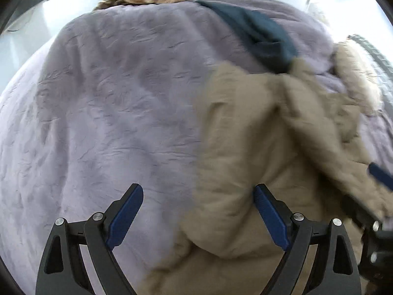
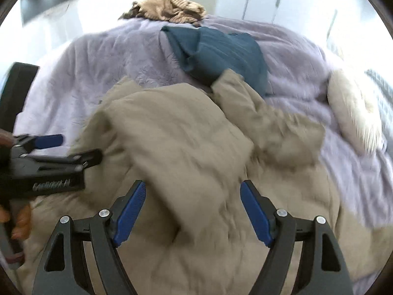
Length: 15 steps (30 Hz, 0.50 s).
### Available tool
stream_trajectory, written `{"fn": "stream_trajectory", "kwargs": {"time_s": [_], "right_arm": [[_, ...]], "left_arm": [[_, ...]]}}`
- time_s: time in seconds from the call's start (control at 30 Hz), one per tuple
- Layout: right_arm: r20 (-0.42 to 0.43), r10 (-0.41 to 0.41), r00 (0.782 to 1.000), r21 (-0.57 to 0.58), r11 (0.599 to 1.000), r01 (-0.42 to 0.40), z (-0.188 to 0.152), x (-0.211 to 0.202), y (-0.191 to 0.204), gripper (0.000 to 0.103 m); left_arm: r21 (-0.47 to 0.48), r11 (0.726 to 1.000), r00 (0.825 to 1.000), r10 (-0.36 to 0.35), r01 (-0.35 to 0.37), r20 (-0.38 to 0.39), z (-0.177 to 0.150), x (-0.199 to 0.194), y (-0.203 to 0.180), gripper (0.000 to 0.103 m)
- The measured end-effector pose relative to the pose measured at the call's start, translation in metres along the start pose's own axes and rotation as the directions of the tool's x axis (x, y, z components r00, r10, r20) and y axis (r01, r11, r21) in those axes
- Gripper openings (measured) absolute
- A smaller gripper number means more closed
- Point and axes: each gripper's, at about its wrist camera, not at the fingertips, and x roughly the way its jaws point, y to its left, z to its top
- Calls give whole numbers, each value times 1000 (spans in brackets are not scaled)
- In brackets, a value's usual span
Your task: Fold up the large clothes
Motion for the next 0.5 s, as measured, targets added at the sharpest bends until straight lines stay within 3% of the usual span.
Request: {"fn": "stream_trajectory", "kwargs": {"time_s": [0.1, 0.2, 0.27, 0.33, 0.4, 0.5], "right_arm": [[5, -27, 1000, 87, 996, 26, 12, 11, -18, 82], [-28, -110, 994, 290, 950, 113, -1, 11, -73, 82], [-129, -84, 988, 462, 877, 134, -27, 19, -119, 82], [-178, 36, 983, 615, 784, 83, -57, 28, -156, 82], [-177, 104, 979, 697, 715, 50, -79, 29, -176, 82], [-135, 143, 981, 757, 653, 9, -96, 20, -191, 82]], "left_arm": [[29, 998, 998, 62, -63, 9, -5, 10, 10, 92], [57, 994, 995, 98, -98, 12, -3, 13, 18, 92], [50, 995, 997, 82, -82, 1, 5, 15, 27, 92], [10, 1000, 1000, -1, 1, -11, 12, 9, 41, 92], [-37, 996, 996, -88, 87, -26, 24, 8, 52, 92], [-52, 992, 993, -116, 116, -13, 45, 3, 58, 92]]}}
